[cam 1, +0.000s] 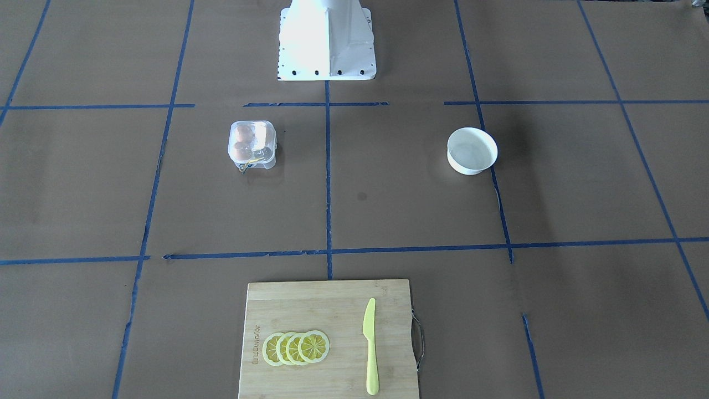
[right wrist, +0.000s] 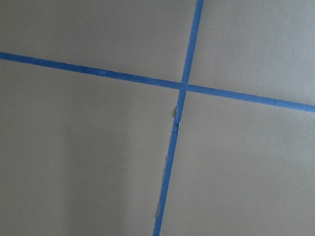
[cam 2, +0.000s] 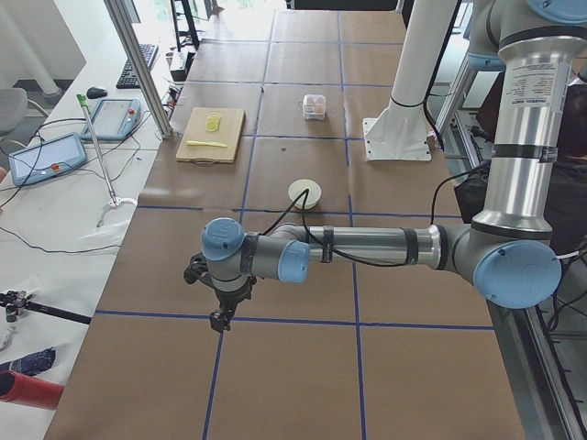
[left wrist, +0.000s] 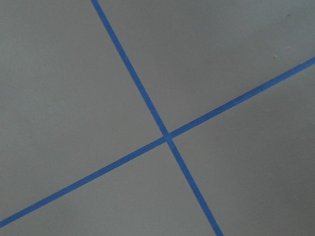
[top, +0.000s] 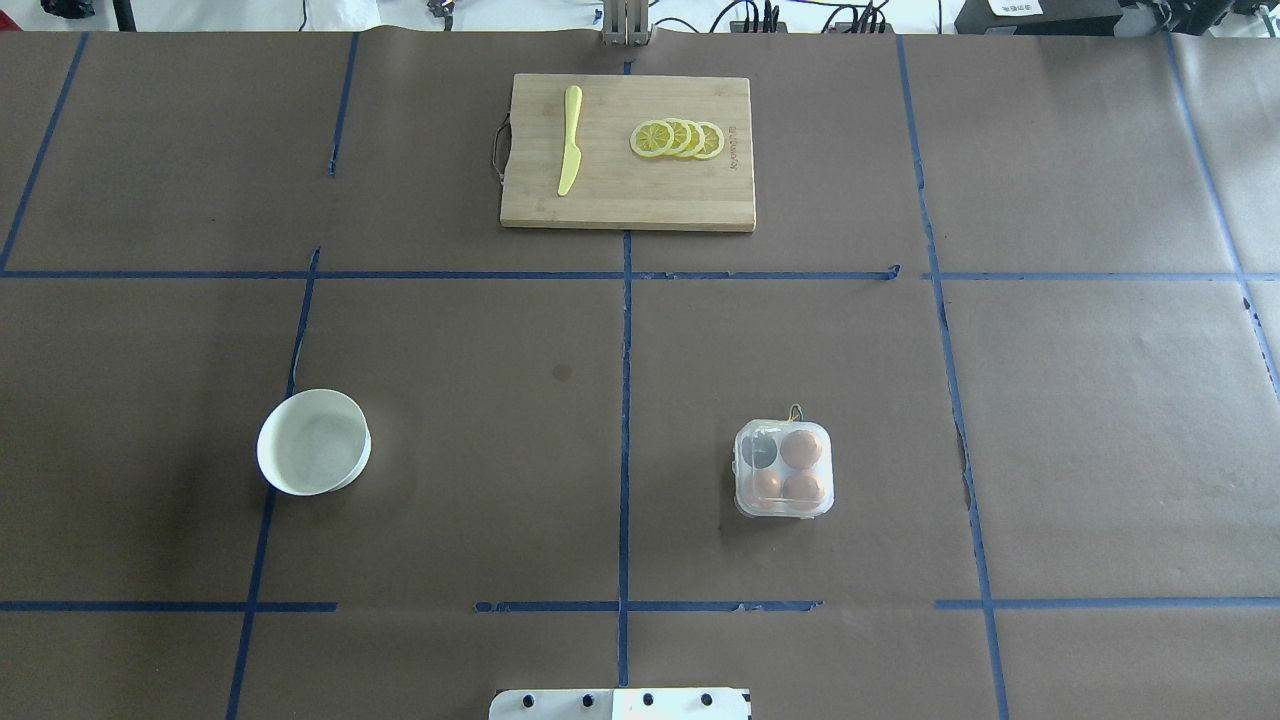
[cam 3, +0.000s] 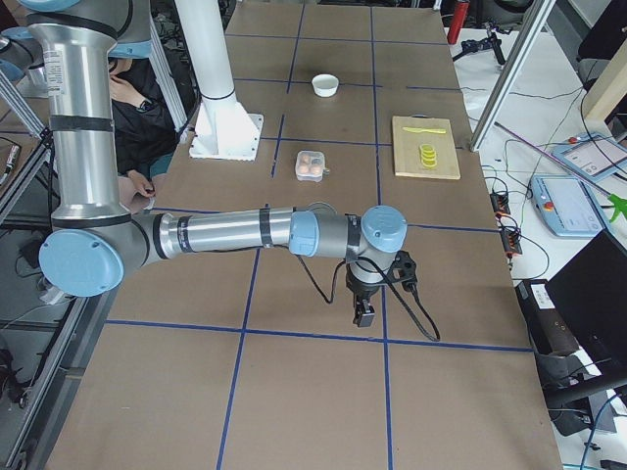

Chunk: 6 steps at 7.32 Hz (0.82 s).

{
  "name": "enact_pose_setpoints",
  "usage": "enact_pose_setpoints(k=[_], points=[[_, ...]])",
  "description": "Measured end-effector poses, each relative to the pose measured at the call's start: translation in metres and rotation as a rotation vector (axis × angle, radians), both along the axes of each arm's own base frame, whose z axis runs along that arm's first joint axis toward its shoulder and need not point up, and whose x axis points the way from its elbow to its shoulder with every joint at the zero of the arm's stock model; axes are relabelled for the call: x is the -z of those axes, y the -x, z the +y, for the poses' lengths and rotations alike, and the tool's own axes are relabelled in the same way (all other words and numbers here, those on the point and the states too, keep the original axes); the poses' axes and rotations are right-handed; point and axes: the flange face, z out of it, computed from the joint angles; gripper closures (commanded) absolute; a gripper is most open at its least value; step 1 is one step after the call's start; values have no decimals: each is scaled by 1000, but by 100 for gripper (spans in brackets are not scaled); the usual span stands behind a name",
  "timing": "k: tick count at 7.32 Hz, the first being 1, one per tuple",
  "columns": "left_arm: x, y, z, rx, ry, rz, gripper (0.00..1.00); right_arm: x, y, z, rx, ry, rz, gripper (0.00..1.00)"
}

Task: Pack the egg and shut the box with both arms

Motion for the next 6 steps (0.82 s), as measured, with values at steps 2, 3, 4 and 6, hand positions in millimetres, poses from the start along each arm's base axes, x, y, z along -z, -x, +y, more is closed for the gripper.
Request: enact_pose_setpoints(k=[2,3,4,6], points=[[3,-4,2,159,153,64,0,-10,-14,10,-35,27,-5,0],[6,-7,3,221,224,109,0,-13,-18,12,-44,33,-5,0],[7,-8,6,256,265,133,0,-16,-22,13,-53,39,-6,0],[12,-9,8,274,280,147,0,-24,-29,16,-67,55,-7,0]])
